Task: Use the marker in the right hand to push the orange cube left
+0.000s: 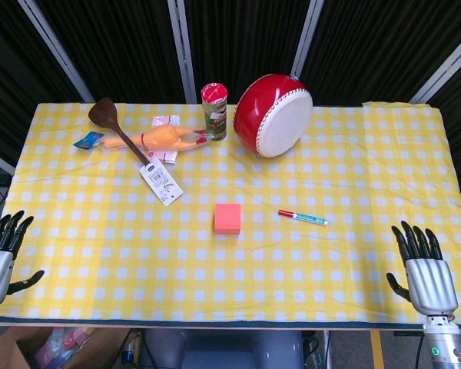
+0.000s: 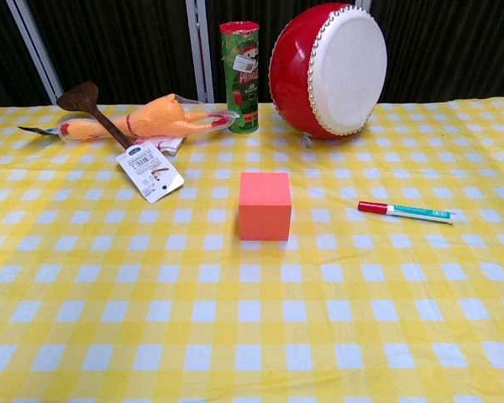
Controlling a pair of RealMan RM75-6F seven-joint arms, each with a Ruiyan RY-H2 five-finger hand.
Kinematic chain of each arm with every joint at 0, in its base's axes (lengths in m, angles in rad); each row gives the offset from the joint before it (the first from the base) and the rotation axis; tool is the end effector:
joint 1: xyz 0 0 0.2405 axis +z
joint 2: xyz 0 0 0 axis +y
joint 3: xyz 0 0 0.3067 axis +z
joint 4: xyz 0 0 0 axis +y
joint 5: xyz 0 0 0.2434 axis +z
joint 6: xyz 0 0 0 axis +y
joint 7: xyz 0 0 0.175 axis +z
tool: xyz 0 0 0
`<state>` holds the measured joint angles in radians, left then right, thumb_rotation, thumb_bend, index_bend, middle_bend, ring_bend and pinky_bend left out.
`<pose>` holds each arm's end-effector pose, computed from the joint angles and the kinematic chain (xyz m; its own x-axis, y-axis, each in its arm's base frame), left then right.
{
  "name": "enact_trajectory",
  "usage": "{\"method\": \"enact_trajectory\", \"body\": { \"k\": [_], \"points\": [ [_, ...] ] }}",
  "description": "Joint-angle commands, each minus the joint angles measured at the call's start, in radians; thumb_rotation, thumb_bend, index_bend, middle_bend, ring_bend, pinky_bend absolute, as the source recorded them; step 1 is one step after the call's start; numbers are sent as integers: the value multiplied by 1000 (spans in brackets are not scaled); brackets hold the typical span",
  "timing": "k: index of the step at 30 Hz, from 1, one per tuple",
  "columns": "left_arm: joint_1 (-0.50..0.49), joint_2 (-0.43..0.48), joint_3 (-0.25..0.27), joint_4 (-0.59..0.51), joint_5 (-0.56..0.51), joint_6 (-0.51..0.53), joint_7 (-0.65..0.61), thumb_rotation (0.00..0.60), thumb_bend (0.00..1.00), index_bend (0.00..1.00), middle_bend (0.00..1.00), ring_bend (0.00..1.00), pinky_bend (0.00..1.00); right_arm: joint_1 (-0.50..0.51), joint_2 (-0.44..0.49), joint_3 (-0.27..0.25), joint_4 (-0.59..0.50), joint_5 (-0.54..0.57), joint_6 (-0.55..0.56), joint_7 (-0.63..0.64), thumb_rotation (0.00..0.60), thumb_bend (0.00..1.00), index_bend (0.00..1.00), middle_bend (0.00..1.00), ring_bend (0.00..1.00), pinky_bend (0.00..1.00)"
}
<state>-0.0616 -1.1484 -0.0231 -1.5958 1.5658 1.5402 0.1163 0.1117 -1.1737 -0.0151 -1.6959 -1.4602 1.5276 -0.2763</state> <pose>-0.3633 0.2034 0.1409 0.4908 -0.0223 0.8710 0.8695 -0.0501 -0.4913 -0.3486 -0.2101 0.1202 0.5209 -0.0284 0.8531 -0.8535 -0.0030 0.5211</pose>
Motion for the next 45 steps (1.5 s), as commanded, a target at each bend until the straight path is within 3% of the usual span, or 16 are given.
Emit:
{"method": "enact_trajectory", "body": {
  "k": [1,6,12,21,30,41,45],
  "points": [
    [1,0,1,0,0,1,1,600,0,0,0,0,0,3,-2,3,-9,-2,-10,-1,600,335,0,0,0,0],
    [4,3,3,-2,0,5,-4,600,0,0,0,0,0,23,-3,23,-36,-1,-38,-7,600,335,0,0,0,0],
    [4,10,5,-1,6,7,-12,600,0,0,0,0,0,89,-12,73,-146,25,-118,-48,600,335,21,0,0,0],
    [4,19,2,13,7,12,-17,600,0,0,0,0,0,203,-119,167,-231,222,-238,-254,600,335,131,0,0,0],
    [13,28,-3,37,5,33,-37,600,0,0,0,0,0,327,-262,263,-106,474,-312,-394,600,334,257,3,0,0],
    [12,20,-4,47,4,33,-22,600,0,0,0,0,0,412,-374,294,68,612,-364,-409,600,334,260,7,0,0],
    [9,22,-4,45,1,26,-25,600,0,0,0,0,0,435,-405,298,110,642,-376,-413,600,334,336,50,0,0]
  ]
}}
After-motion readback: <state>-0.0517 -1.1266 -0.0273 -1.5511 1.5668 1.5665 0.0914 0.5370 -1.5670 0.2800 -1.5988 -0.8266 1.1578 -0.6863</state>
